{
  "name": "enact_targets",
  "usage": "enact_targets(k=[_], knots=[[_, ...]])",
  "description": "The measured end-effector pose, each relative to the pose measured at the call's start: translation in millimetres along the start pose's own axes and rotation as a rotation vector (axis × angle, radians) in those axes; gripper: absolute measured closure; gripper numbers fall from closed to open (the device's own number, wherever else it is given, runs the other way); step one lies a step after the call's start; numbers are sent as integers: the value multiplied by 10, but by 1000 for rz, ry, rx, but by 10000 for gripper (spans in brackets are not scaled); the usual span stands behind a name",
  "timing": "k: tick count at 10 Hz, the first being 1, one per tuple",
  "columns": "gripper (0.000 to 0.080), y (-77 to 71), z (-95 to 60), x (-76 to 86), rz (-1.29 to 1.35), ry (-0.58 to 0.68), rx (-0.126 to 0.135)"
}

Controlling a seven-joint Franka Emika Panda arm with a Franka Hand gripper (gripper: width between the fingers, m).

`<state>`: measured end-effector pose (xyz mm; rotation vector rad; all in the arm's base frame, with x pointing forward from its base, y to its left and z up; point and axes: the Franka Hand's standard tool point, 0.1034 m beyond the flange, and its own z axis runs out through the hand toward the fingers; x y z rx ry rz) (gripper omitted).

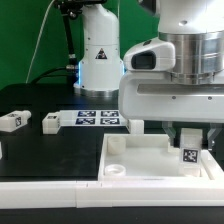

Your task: Assemble one leg

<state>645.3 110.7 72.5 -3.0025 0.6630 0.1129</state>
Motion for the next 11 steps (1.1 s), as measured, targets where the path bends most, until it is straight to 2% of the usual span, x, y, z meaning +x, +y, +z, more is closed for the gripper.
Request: enact_targets(k=[2,7,8,10,11], knots=[[506,70,-7,16,138,5,-11],[492,240,-37,68,503,48,-66],[492,241,-32,67,514,47,-64],[241,234,-31,64,511,47,-63],[178,234,-30,64,511,47,-63]])
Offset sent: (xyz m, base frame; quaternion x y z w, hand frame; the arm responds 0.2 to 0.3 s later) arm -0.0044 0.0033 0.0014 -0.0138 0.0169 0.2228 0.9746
